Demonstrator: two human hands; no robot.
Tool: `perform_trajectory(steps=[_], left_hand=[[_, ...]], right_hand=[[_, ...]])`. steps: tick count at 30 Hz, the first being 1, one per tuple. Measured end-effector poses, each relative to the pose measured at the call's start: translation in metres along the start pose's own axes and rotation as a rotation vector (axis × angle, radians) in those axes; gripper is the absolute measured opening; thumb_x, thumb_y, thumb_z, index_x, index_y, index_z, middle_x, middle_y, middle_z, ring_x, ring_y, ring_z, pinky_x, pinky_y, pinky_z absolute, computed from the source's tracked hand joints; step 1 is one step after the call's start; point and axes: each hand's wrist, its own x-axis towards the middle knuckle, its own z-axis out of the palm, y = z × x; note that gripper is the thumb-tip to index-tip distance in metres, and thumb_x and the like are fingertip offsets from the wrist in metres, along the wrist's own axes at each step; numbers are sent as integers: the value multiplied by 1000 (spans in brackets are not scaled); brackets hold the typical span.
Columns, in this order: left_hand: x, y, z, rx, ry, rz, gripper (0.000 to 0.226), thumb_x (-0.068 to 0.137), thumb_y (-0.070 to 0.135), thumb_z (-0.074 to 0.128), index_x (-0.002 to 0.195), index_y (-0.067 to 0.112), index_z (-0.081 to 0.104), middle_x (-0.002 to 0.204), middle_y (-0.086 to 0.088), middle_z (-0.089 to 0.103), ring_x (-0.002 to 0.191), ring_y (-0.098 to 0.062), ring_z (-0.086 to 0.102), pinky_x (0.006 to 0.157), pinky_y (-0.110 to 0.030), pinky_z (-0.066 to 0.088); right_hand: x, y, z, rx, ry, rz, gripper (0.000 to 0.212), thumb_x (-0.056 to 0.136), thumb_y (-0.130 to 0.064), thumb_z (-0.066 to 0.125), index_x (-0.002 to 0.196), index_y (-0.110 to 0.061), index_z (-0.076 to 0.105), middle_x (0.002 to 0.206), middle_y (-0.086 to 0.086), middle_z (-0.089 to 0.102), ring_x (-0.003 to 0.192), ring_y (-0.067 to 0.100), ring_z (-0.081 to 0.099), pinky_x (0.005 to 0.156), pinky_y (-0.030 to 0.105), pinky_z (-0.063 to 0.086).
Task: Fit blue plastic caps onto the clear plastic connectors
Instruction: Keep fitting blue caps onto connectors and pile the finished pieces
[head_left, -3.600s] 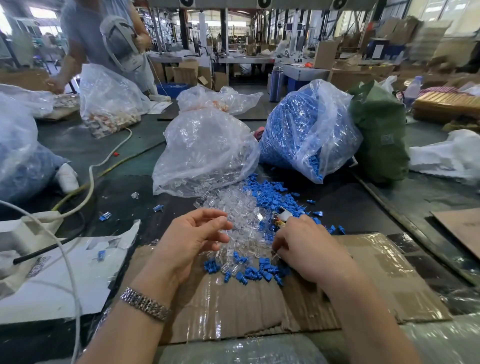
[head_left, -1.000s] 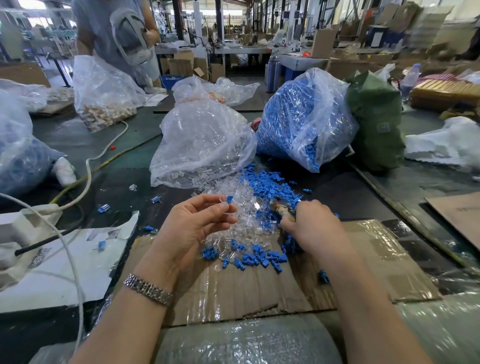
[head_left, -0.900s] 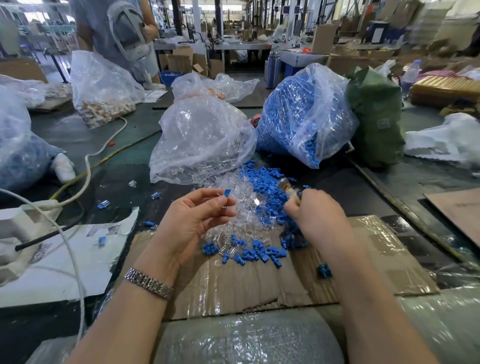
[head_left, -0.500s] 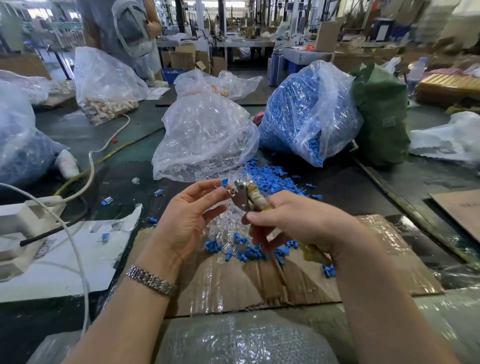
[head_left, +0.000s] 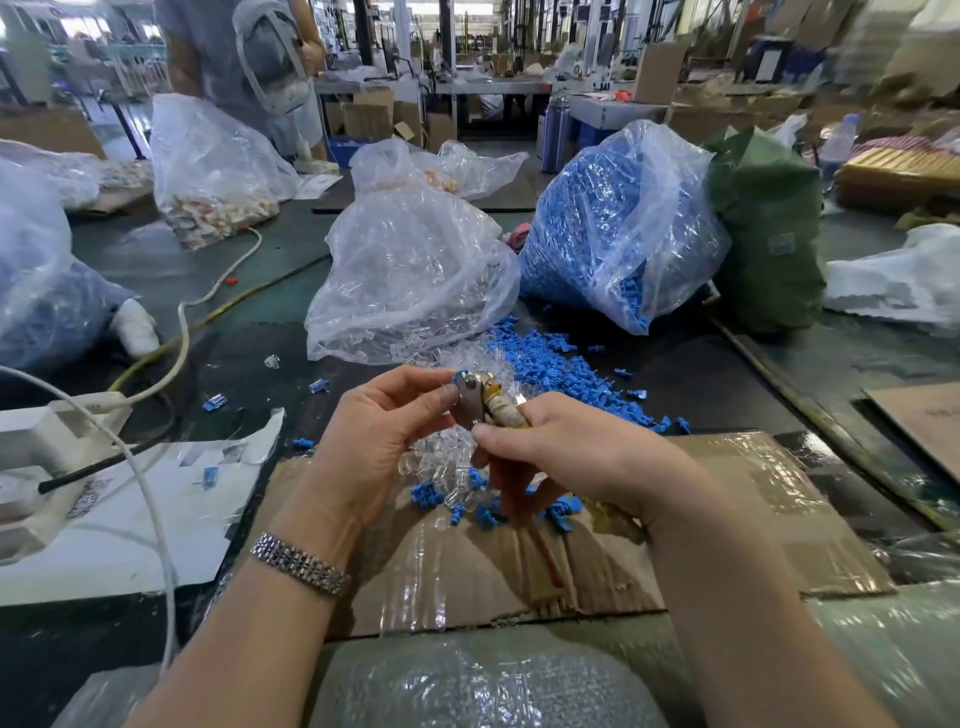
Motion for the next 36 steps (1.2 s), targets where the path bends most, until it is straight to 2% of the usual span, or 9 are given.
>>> perform_trajectory(steps=[3, 10, 12, 14, 18, 23, 26, 30, 36], left_hand=[[0, 0, 0, 25, 8, 10, 20, 76, 15, 77, 95, 15, 81, 102, -16, 77, 97, -27, 74, 86, -32, 61], [1, 1, -8, 220, 80, 84, 20, 78, 23, 78, 98, 20, 79, 101, -7, 78, 99, -22, 74, 86, -31, 59], [3, 5, -16, 356, 256, 145, 13, 82, 16, 79, 94, 19, 76, 94, -2, 77, 91, -16, 72, 83, -27, 59], [5, 7, -26, 659, 513, 208, 13, 88, 9, 75, 92, 20, 71, 90, 2, 72, 87, -15, 69, 80, -29, 57], [6, 7, -42, 1166, 830, 144, 17, 87, 8, 64, 96, 21, 68, 110, -11, 57, 110, -34, 52, 99, -50, 43], [6, 0, -34, 1286, 505, 153, 17, 84, 10, 67, 86, 27, 69, 95, 0, 59, 100, -28, 58, 92, -48, 47], [6, -5, -27, 1345, 302, 123, 17, 90, 13, 66, 93, 28, 73, 95, 5, 61, 99, -22, 60, 92, -47, 50], [7, -11, -27, 1473, 259, 12, 19, 94, 18, 65, 108, 29, 72, 109, 4, 69, 106, -20, 62, 97, -46, 51], [11, -14, -30, 1430, 321, 3, 13, 97, 15, 63, 102, 24, 71, 105, 2, 68, 98, -18, 61, 95, -43, 52]], right_hand=[[-1, 0, 4, -18, 42, -6, 40, 103, -37, 55, 89, 0, 65, 54, -3, 63, 53, 20, 64, 54, 33, 58], [0, 2, 6, -19, 88, 27, 48, 98, -46, 60, 92, 1, 67, 65, 4, 66, 61, 23, 67, 72, 44, 62], [-2, 1, -3, -166, 156, 53, 45, 94, -53, 63, 82, -10, 65, 68, 2, 66, 63, 20, 65, 75, 46, 60], [-2, 2, -14, -387, 319, 92, 44, 91, -57, 63, 71, -19, 57, 65, -2, 62, 60, 19, 60, 60, 39, 51], [0, 14, -31, -713, 596, 208, 38, 92, -55, 59, 82, -19, 51, 89, 2, 59, 79, 23, 57, 63, 35, 39], [7, 33, -28, -829, 627, 332, 38, 93, -51, 60, 102, -15, 55, 115, 10, 52, 103, 31, 55, 92, 46, 50], [12, 39, -27, -853, 617, 367, 44, 94, -53, 61, 112, -13, 56, 120, 12, 51, 109, 32, 54, 94, 46, 48], [13, 44, -28, -848, 613, 369, 45, 93, -53, 62, 113, -13, 55, 120, 12, 52, 109, 32, 55, 95, 46, 49], [14, 46, -29, -847, 609, 374, 45, 91, -54, 62, 110, -14, 54, 118, 11, 52, 109, 32, 55, 96, 48, 49]])
